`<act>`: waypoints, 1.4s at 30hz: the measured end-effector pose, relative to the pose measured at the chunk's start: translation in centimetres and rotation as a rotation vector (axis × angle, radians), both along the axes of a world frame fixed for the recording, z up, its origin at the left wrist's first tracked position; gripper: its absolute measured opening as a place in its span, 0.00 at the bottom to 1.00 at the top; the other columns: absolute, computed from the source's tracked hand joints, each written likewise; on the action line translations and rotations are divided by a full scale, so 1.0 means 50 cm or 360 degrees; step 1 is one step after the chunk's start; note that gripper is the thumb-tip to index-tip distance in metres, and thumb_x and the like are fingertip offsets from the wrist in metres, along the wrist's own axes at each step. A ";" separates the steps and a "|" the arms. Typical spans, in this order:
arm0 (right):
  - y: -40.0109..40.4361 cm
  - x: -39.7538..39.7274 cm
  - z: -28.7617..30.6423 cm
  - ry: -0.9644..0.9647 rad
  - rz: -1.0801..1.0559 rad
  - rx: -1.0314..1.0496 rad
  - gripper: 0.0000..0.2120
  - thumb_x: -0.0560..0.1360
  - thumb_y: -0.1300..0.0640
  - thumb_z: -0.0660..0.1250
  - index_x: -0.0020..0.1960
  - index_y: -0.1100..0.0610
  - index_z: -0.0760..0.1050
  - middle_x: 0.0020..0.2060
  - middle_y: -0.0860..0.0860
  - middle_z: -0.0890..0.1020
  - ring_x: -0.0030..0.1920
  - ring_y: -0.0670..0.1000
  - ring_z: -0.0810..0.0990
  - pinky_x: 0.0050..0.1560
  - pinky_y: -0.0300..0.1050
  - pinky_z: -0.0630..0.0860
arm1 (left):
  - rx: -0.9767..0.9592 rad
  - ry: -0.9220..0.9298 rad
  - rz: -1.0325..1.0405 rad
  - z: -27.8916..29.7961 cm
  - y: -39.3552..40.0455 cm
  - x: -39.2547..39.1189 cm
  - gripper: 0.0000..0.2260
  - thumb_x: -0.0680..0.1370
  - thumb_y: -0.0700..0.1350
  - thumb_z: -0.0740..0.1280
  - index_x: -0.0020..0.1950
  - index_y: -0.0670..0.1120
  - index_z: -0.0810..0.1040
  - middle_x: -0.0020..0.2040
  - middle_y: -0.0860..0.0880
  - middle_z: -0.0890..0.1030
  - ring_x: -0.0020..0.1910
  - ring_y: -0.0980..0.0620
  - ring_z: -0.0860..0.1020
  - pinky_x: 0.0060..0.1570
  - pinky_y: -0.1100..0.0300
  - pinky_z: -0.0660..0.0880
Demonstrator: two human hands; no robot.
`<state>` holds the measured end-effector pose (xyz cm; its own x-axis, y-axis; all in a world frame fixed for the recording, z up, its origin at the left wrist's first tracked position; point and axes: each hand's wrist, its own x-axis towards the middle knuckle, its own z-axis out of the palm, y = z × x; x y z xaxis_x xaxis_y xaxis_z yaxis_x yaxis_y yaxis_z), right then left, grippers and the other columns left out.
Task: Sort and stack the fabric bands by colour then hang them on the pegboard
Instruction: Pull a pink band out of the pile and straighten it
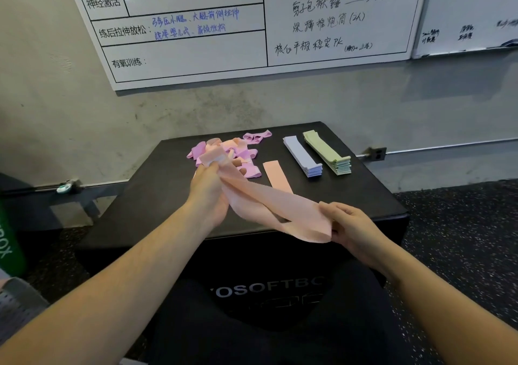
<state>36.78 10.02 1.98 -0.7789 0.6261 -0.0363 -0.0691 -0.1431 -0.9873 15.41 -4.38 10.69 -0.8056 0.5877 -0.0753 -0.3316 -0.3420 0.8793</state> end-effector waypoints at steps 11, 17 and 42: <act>-0.018 0.031 0.046 0.0473 0.0445 -0.0220 0.25 0.67 0.51 0.78 0.58 0.63 0.80 0.42 0.57 0.81 0.47 0.55 0.80 0.58 0.51 0.77 | -0.0413 0.0115 0.0105 -0.030 -0.003 -0.016 0.13 0.86 0.43 0.56 0.67 0.54 0.72 0.54 0.49 0.86 0.58 0.46 0.82 0.57 0.47 0.79; -0.014 0.010 0.031 0.0139 -0.0257 -0.0123 0.07 0.75 0.66 0.71 0.41 0.58 0.76 0.40 0.57 0.80 0.34 0.48 0.81 0.30 0.39 0.79 | -0.0548 0.0405 0.0116 -0.031 -0.013 -0.003 0.14 0.86 0.45 0.51 0.68 0.53 0.71 0.56 0.49 0.84 0.41 0.52 0.83 0.25 0.62 0.74; -0.011 0.015 0.002 -0.0243 -0.0181 0.0421 0.06 0.79 0.58 0.69 0.51 0.49 0.83 0.40 0.51 0.79 0.41 0.47 0.77 0.47 0.44 0.71 | -0.0398 0.0189 0.0151 -0.062 -0.003 -0.028 0.15 0.83 0.38 0.57 0.69 0.51 0.68 0.55 0.47 0.84 0.45 0.48 0.85 0.33 0.55 0.81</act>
